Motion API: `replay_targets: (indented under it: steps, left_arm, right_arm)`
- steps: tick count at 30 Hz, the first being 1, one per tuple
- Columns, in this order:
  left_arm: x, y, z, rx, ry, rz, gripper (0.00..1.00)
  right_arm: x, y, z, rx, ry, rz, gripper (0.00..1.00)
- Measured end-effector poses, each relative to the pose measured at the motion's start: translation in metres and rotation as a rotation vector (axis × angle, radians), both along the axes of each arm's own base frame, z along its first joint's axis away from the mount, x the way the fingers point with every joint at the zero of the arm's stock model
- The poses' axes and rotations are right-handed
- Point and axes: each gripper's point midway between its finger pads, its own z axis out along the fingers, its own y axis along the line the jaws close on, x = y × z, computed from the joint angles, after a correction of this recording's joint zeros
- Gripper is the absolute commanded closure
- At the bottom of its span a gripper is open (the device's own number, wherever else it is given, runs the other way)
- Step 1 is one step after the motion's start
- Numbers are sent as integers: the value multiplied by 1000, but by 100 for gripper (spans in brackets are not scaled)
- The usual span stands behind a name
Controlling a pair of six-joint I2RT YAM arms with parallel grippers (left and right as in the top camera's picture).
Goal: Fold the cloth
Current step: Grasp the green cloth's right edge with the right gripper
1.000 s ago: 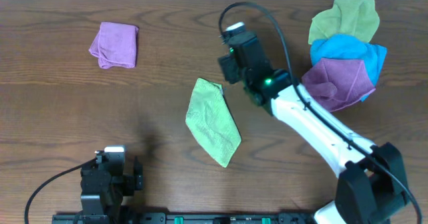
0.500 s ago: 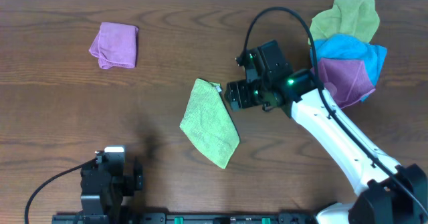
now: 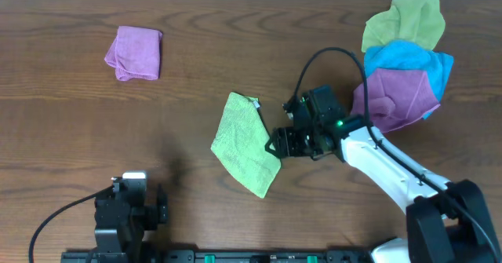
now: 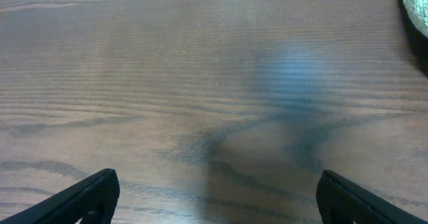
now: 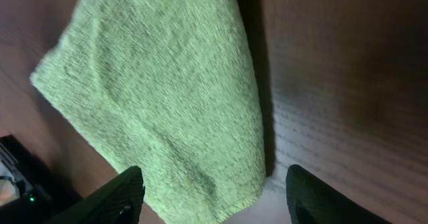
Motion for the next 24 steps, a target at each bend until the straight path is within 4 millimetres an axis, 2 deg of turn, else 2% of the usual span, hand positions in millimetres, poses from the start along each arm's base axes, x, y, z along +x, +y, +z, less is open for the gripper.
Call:
replay_targets:
  steps: [8,14,16,17,20,24]
  left_arm:
    - [0,0,0,0,0,0,5]
    - [0,0,0,0,0,0,5]
    - [0,0,0,0,0,0,5]
    - [0,0,0,0,0,0,5]
    - [0,0,0,0,0,0,5]
    - [0,0,0,0,0,0,5]
  right_arm:
    - [1,3,-17,9,27,-10,34]
    - [1,8,-40,20,79,-6,39]
    - [3,11,-40,36,76,-4,47]
    - [4,12,-40,43,77,-6,54]
    - [9,17,-42,66,65,-10,99]
    - [18,23,-36,98,21,-4,99]
